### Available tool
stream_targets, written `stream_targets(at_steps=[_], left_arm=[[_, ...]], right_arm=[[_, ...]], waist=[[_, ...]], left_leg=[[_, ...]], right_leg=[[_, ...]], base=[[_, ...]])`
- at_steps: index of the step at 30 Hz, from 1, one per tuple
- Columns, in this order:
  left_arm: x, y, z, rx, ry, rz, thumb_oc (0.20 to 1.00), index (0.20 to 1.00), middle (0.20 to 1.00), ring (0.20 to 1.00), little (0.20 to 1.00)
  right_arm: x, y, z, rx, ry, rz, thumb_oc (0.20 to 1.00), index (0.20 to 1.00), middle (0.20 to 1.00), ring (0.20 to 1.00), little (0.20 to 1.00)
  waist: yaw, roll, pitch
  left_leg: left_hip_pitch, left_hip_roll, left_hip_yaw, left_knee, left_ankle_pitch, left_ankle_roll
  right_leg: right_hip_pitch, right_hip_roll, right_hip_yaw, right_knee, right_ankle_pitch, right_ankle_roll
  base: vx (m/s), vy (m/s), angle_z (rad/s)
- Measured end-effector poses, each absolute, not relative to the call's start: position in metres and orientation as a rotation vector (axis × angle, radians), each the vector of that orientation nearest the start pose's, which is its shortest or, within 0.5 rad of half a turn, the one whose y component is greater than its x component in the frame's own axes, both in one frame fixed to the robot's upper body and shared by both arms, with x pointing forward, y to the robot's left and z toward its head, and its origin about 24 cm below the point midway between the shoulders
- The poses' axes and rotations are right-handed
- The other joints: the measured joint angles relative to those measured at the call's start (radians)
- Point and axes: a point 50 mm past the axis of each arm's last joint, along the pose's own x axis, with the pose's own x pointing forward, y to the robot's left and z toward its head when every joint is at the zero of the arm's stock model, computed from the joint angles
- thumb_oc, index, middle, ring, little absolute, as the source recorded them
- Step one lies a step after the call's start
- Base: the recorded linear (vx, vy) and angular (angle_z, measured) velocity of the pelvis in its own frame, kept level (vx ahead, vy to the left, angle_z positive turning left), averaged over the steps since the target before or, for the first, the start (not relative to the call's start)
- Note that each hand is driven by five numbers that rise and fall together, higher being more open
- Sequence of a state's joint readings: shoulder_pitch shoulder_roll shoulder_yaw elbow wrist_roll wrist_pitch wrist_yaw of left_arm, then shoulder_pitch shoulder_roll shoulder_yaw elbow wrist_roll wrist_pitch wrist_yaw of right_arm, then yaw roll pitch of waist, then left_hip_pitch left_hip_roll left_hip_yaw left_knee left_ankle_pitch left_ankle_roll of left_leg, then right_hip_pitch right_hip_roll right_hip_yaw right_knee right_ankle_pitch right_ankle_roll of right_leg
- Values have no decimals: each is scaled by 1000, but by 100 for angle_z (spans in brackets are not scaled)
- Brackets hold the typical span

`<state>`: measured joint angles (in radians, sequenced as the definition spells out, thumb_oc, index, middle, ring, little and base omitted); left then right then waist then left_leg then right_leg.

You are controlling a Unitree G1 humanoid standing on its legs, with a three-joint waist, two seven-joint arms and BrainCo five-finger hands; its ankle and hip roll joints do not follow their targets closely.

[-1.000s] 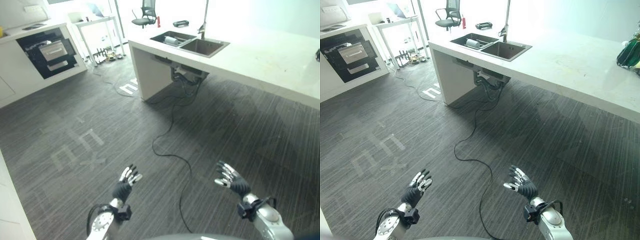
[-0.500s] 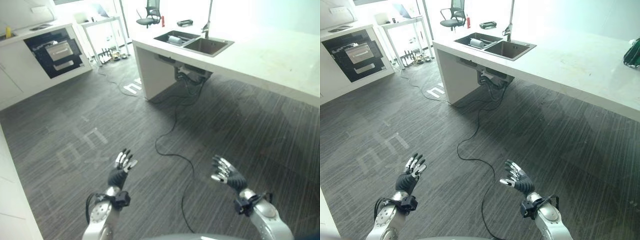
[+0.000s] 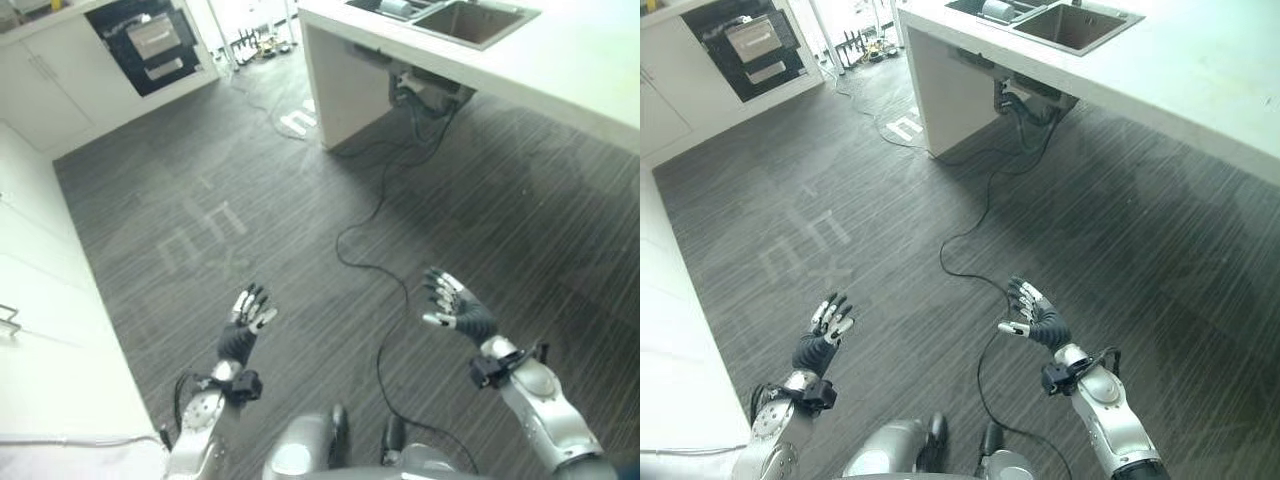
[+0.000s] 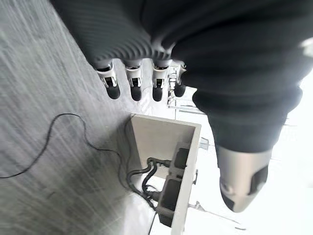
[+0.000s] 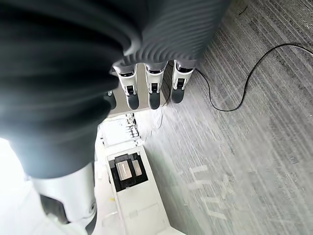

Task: Place the dishes in the dishwasher.

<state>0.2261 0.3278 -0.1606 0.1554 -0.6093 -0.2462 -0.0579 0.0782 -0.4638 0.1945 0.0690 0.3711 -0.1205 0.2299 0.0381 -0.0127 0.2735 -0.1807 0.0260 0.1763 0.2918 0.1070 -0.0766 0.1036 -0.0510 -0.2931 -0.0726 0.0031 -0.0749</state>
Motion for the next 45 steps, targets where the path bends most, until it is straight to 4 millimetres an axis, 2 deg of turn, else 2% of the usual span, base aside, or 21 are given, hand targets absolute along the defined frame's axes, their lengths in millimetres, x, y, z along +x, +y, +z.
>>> stream_targets(at_steps=[3,5,7,10,12,13,18,20,22,24,25,27,28,31,33,35,36,39,42,43,45], left_arm=[[194,202,-15,-279,158,-30,1000,1000,1000,1000,1000],[191,201,-17,-290,162,-23,1000,1000,1000,1000,1000],[188,202,-21,-299,168,-7,1000,1000,1000,1000,1000],[192,202,-15,-293,143,-26,1000,1000,1000,1000,1000],[198,210,-10,-263,127,-36,1000,1000,1000,1000,1000],[200,218,-5,-238,117,-32,1000,1000,1000,1000,1000],[205,224,7,-183,94,-70,1000,1000,1000,1000,1000],[202,223,9,-183,92,-73,1000,1000,1000,1000,1000],[202,221,16,-180,68,-87,1000,1000,1000,1000,1000],[194,231,22,-168,55,-56,1000,1000,1000,1000,1000],[189,234,18,-167,72,-43,1000,1000,1000,1000,1000],[179,230,6,-171,139,-54,1000,1000,1000,1000,1000],[179,222,-1,-189,159,-75,1000,1000,1000,1000,1000],[198,206,-2,-186,151,-160,1000,1000,1000,1000,1000],[195,205,0,-167,140,-187,1000,1000,1000,1000,1000],[185,199,-7,-190,171,-189,1000,1000,1000,1000,1000],[185,198,-5,-192,162,-194,1000,1000,1000,1000,1000],[185,193,-3,-247,145,-189,1000,1000,1000,1000,1000],[184,188,2,-260,120,-211,1000,1000,1000,1000,1000],[182,188,0,-262,130,-218,1000,1000,1000,1000,1000],[181,191,0,-259,132,-207,1000,1000,1000,1000,1000]], right_arm=[[220,-200,24,-82,110,353,1000,1000,1000,1000,1000],[204,-210,13,-86,170,334,1000,1000,1000,1000,1000],[197,-214,4,-108,227,352,1000,1000,1000,1000,1000],[188,-218,6,-127,239,361,1000,1000,1000,1000,1000],[189,-204,9,-72,199,363,1000,1000,1000,1000,1000],[190,-191,13,-24,160,367,1000,1000,1000,1000,1000],[203,-173,30,29,56,355,1000,1000,1000,1000,1000],[215,-173,35,14,29,360,1000,1000,1000,1000,1000],[210,-179,32,-15,53,356,1000,1000,1000,1000,1000],[199,-186,24,-19,101,338,1000,1000,1000,1000,1000],[192,-190,20,-12,125,328,1000,1000,1000,1000,1000],[185,-204,16,-4,160,296,1000,1000,1000,1000,1000],[186,-208,15,-19,167,283,1000,1000,1000,1000,1000],[195,-212,16,-33,159,249,1000,1000,1000,1000,1000],[191,-213,12,-28,175,231,1000,1000,1000,1000,1000],[183,-224,10,-52,202,207,1000,1000,1000,1000,1000],[186,-228,14,-70,192,195,1000,1000,1000,1000,1000],[198,-229,31,-80,111,195,1000,1000,1000,1000,1000],[198,-233,32,-103,117,202,1000,1000,1000,1000,1000],[199,-234,31,-107,122,203,1000,1000,1000,1000,1000],[198,-232,30,-103,126,221,1000,1000,1000,1000,1000]], waist=[[-16,49,3],[-5,60,7],[-4,59,12],[-26,41,-10],[-3,-14,-48],[2,-73,-72],[18,-51,-80],[26,19,-78],[-5,54,-83],[-3,23,-98],[-10,10,-102],[-15,-31,-117],[-37,-19,-128],[-110,0,-122],[-120,4,-126],[-119,68,-147],[-117,105,-146],[-110,75,-142],[-103,3,-141],[-89,-12,-133],[-84,-50,-124]], left_leg=[[93,136,8,-388,36,-41],[69,179,-96,-388,55,-73],[68,177,-71,-381,41,-48],[156,111,-2,-381,34,-28],[190,49,-13,-387,67,43],[203,-3,-3,-385,35,78],[288,-67,-27,-380,-32,169],[320,-53,1,-380,-73,195],[339,-39,2,-380,-90,167],[366,-44,24,-381,-107,139],[377,-51,31,-381,-126,113],[396,-67,44,-381,-158,116],[393,-55,3,-381,-184,133],[393,-43,-76,-381,-189,130],[460,-31,-84,-381,-242,105],[503,50,-98,-381,-282,67],[496,81,-111,-345,-263,38],[501,88,-112,-205,-114,-5],[111,75,-137,474,59,-138],[6,50,-139,585,18,-87],[-114,43,-86,516,-30,-26]], right_leg=[[42,56,7,-15,-16,27],[71,57,46,-5,-37,30],[91,33,71,8,-65,57],[190,-11,69,6,-124,124],[214,-64,87,54,-162,171],[195,-114,84,114,-182,195],[-22,-238,88,662,-47,236],[-123,-245,55,787,-108,223],[-174,-165,12,659,-187,222],[-183,-97,-59,468,-176,208],[-206,-69,-83,393,-165,194],[-232,-28,-67,252,-69,149],[-251,-11,-28,268,-34,156],[-371,-46,152,314,-2,213],[-332,-89,139,178,38,223],[-307,-37,87,210,70,216],[-301,0,87,224,34,190],[-177,26,84,167,-28,141],[-121,12,100,94,-33,111],[-106,13,118,91,-27,116],[-52,15,115,55,-31,107]], base=[[334,297,11],[517,498,-15],[437,341,-53],[434,293,-21],[329,300,-8],[269,348,8],[261,351,25],[170,104,-40],[211,13,-4],[293,-47,-15],[341,-56,-36],[374,-75,-15],[395,-135,15],[393,-195,66],[459,-277,39],[389,-232,24],[323,-180,6],[310,-258,-6],[181,-155,-13],[140,-64,-40],[285,65,-47]])
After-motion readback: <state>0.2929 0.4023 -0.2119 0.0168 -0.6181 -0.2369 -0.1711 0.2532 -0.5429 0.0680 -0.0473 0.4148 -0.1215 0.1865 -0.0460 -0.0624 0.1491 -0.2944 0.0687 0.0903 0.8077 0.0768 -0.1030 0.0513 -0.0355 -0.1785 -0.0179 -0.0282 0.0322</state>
